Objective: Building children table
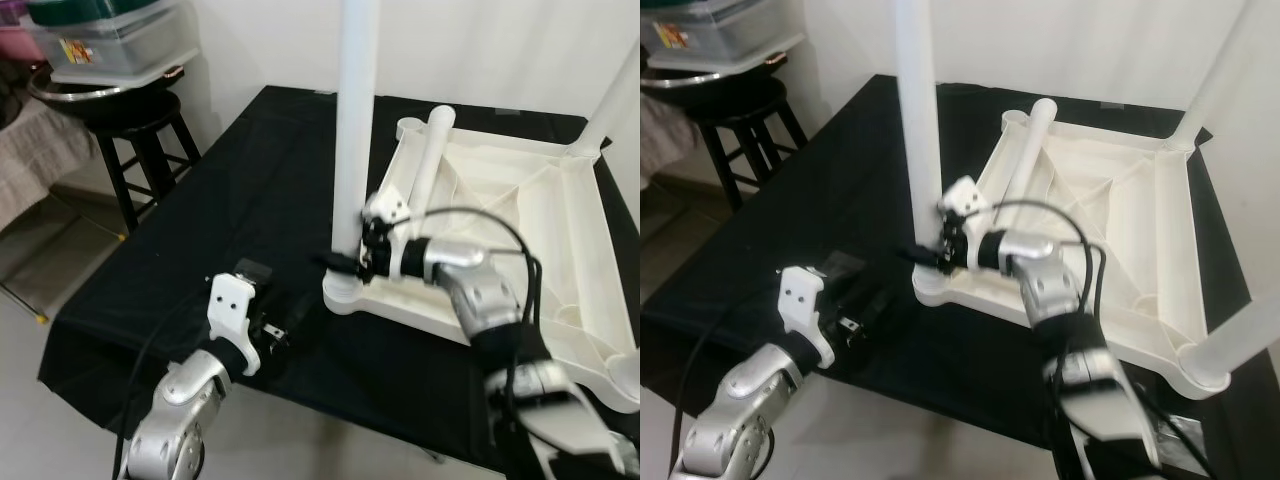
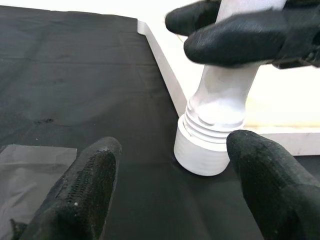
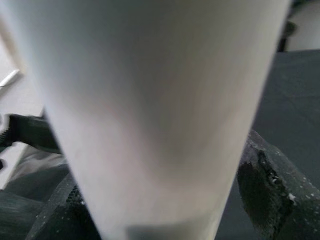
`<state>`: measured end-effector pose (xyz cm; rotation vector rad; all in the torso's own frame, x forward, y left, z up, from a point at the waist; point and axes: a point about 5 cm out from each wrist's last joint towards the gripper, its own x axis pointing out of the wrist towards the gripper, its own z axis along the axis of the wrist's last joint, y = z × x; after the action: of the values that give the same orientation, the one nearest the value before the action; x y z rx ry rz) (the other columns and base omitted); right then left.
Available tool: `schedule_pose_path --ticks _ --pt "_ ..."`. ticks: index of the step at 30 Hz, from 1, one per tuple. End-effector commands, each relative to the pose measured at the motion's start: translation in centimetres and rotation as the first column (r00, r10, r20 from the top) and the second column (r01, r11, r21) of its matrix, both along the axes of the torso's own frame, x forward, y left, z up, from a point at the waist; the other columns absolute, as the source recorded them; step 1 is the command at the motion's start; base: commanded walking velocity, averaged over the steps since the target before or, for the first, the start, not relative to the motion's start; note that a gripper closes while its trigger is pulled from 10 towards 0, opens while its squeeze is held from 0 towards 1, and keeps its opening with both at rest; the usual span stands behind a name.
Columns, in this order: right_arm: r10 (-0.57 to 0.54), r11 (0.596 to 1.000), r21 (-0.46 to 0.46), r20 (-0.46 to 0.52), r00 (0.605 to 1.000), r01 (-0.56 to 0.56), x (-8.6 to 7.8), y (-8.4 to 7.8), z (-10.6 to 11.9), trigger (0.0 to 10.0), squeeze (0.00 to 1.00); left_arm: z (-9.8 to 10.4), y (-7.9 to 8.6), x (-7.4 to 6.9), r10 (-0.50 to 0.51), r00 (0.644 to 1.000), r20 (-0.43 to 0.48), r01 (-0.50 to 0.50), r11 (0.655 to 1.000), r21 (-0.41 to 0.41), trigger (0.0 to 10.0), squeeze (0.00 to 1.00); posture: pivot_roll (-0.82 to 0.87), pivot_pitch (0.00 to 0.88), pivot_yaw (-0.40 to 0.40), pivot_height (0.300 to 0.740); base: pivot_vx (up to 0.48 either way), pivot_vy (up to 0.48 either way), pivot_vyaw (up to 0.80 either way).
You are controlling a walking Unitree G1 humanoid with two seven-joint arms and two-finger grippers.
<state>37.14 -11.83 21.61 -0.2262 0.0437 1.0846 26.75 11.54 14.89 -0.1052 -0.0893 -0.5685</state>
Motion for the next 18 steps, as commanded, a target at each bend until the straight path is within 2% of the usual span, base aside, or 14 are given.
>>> schedule_pose_path --ticks 1,2,3,4,7,14,16,17,18 --pt "0.019 1.000 0.006 -0.016 1.000 -0.019 -0.1 0.1 -0.5 10.0 0.00 -0.5 0.0 0.0 0.005 1.000 -0.012 -0.005 1.000 0.016 10.0 0.00 0.07 0.132 -0.016 0.740 0.000 0.000 0.00" --pt "0.062 0.998 0.007 -0.033 0.998 -0.062 0.0 0.4 -0.4 10.0 0.00 -0.5 0.0 0.1 0.005 1.000 -0.014 -0.004 1.000 0.016 10.0 0.00 0.07 0.132 -0.018 0.740 0.000 0.000 0.00" --pt "0.105 0.994 0.005 -0.047 0.993 -0.105 0.1 0.7 -0.4 3.2 0.00 -0.5 -0.1 0.1 0.004 1.000 -0.017 -0.004 1.000 0.016 10.0 0.00 0.08 0.131 -0.028 0.740 0.000 0.000 0.00" --pt "0.137 0.991 0.008 -0.064 0.988 -0.137 0.1 0.9 -0.4 0.0 0.00 -0.5 0.0 0.1 0.007 1.000 -0.019 -0.007 1.000 0.016 10.0 0.00 0.08 0.131 -0.028 0.740 0.000 0.000 0.00" --pt "0.169 0.986 0.014 -0.076 0.983 -0.168 0.0 0.9 -0.4 0.0 0.00 -0.6 0.4 0.2 0.026 0.999 -0.027 -0.025 1.000 0.011 10.0 0.00 0.09 0.133 -0.039 0.740 0.000 0.000 0.00" --pt "0.147 0.989 0.026 -0.085 0.986 -0.145 -0.1 0.5 -1.3 0.0 0.00 -0.6 0.5 0.0 0.030 0.999 -0.033 -0.030 1.000 0.005 10.0 0.00 0.08 0.143 -0.040 0.740 0.000 0.000 0.00" --pt "0.042 0.999 0.031 -0.094 0.995 -0.039 -0.4 -0.5 -3.3 0.0 0.00 -0.5 0.6 0.2 0.033 0.999 -0.031 -0.033 0.999 0.003 10.0 0.00 0.06 0.164 -0.029 0.740 0.000 0.000 0.00" --pt "0.042 0.999 0.031 -0.094 0.995 -0.039 -0.4 -0.5 -3.3 0.0 0.00 -0.5 0.6 0.2 0.033 0.999 -0.031 -0.033 0.999 0.003 10.0 0.00 0.06 0.164 -0.029 0.740 0.000 0.000 0.00" --pt "-0.041 0.999 0.027 -0.093 0.995 0.044 -0.8 -0.8 -4.5 0.0 0.00 -0.5 0.5 0.3 0.030 0.999 -0.030 -0.030 1.000 0.004 10.0 0.00 0.06 0.173 -0.023 0.740 0.000 0.000 0.00"
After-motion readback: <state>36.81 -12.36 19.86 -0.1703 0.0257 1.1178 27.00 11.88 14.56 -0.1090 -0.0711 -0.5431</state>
